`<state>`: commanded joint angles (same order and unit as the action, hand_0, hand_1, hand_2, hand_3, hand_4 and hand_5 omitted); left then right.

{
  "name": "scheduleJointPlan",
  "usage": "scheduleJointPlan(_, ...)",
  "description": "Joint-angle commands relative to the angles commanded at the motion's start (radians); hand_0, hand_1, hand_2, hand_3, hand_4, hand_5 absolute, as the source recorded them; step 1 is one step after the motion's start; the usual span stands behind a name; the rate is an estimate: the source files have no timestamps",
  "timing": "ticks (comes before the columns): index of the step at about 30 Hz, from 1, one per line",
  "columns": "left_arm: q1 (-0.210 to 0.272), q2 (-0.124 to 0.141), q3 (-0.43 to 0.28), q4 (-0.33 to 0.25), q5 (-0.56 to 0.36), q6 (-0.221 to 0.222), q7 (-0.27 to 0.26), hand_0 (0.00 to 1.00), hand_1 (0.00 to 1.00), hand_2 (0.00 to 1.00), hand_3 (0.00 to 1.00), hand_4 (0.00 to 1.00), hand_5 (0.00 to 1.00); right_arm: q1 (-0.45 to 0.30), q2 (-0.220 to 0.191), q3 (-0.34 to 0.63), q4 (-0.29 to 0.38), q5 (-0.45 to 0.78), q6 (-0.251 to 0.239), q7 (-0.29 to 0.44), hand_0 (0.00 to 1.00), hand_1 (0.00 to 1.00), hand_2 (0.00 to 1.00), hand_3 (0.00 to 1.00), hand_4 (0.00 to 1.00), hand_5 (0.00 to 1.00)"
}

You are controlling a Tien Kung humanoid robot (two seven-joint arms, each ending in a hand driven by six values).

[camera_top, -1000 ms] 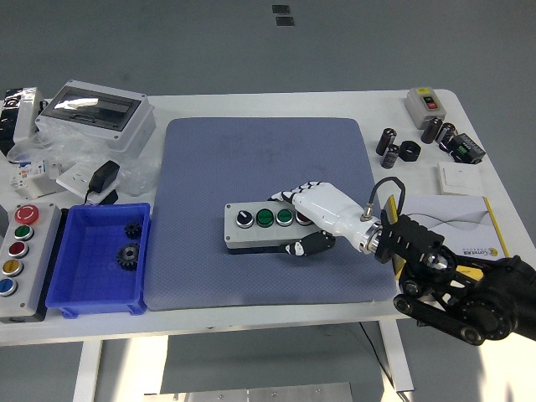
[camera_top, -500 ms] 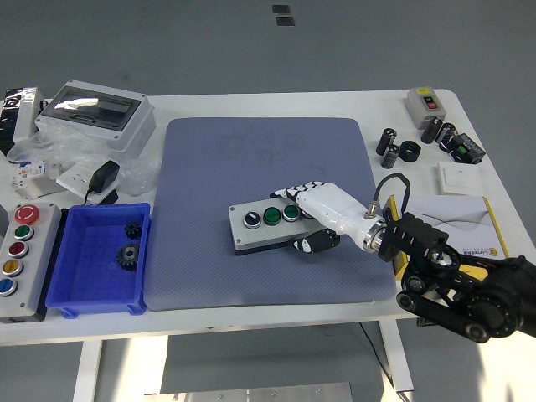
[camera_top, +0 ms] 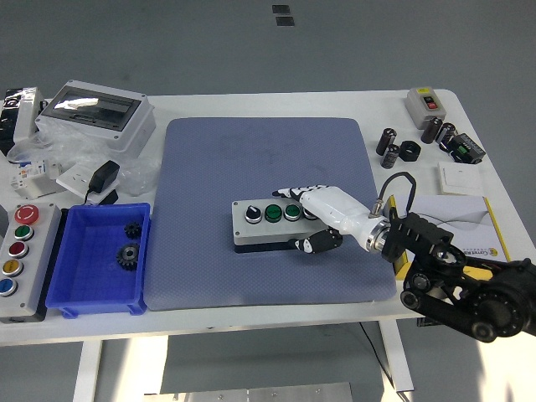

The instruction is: Pick up the button,place it on the desk,press the button,press the button

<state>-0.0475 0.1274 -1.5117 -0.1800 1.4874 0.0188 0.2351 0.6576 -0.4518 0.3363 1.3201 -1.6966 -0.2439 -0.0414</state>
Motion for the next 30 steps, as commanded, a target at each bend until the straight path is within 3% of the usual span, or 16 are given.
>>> scheduleJointPlan(14, 0.0, 0.001, -0.001, 0.0, 0.005, -0.001, 0.001, 0.627, 0.582, 0.513, 0.571, 0.589, 0.169, -0.01, -0.029, 0.025, 0.051, 0.049, 0.039, -0.001, 0.849, 0.889, 0.903, 0.998, 0.635, 0.016)
scheduleJointPlan(30, 0.002, -0.002, 0.011, 0.0, -0.004, -0.002, 0.003, 0.626, 0.576, 0.509, 0.572, 0.566, 0.136, -0.046, -0.048, 0.11, 0.115, 0.172, 0.077, 0.049, 0.886, 0.95, 0.968, 0.998, 0.667, 0.052)
